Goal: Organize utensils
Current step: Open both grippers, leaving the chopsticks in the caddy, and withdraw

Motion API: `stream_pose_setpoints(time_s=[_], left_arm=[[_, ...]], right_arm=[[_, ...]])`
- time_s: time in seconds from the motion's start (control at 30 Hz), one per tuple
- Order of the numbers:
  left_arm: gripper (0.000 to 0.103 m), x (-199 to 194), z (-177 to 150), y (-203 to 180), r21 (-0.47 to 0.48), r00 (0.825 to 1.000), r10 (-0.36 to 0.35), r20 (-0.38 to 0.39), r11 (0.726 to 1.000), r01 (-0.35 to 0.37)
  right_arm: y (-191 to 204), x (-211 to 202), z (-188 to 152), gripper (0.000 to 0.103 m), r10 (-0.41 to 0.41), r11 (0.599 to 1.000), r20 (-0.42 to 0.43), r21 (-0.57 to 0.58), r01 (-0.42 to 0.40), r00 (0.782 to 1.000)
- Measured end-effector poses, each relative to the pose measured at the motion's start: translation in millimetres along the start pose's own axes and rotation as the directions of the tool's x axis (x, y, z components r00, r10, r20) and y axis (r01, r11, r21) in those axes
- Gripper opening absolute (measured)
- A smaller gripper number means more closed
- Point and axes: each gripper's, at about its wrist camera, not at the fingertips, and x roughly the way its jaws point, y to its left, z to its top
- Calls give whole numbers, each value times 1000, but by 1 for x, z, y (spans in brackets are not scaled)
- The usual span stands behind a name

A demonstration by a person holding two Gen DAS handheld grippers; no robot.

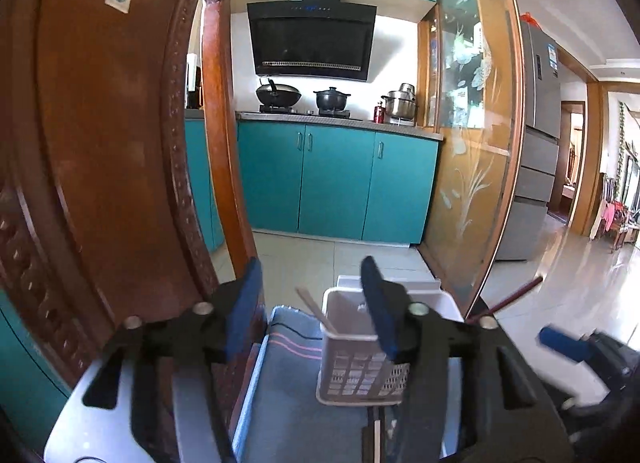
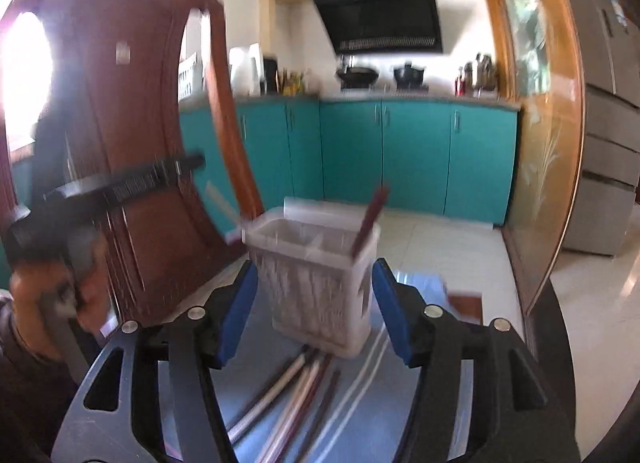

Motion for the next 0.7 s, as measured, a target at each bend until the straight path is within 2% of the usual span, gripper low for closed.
stream_pose_setpoints(time_s=[0.07, 0.13, 0.2, 0.27, 0.37, 0.43, 0.53, 0.6, 0.67, 0.7], left_arm=[[56, -2, -9, -1, 22, 1000, -1, -21, 1000, 1], [59, -1, -15, -1, 36, 999, 7, -41, 999, -6], [62, 0, -20, -1, 34, 998, 8, -67, 999, -6], [63, 1, -23, 1, 30, 997, -2, -83, 1000, 5], [68, 0, -25, 1, 36, 996, -3, -86, 999, 6], [69, -1, -28, 1, 46, 996, 5, -89, 999, -1], [69, 1, -32, 3, 54, 994, 19, -105, 998, -13], [70, 3, -34, 5, 52, 993, 25, -117, 998, -19], [70, 4, -34, 9, 43, 991, 25, -130, 999, -20], [70, 5, -34, 9, 40, 991, 26, -133, 999, -21]], right_arm=[[0, 15, -11, 59, 25, 999, -89, 28, -22, 996], [-5, 35, -25, 59, 55, 995, -203, 96, -36, 978], [-7, 57, -41, 59, 0, 994, -327, 105, 37, 945], [-7, 72, -53, 59, -39, 991, -390, 104, 86, 920], [-2, 88, -66, 59, -64, 990, -449, 87, 115, 891], [6, 97, -76, 59, -106, 990, -484, 34, 140, 869], [13, 107, -87, 57, -118, 990, -524, 2, 140, 843], [16, 112, -92, 50, -116, 991, -545, -2, 137, 831], [16, 114, -93, 39, -93, 992, -544, 21, 124, 834], [16, 113, -93, 29, -79, 993, -548, 30, 114, 832]])
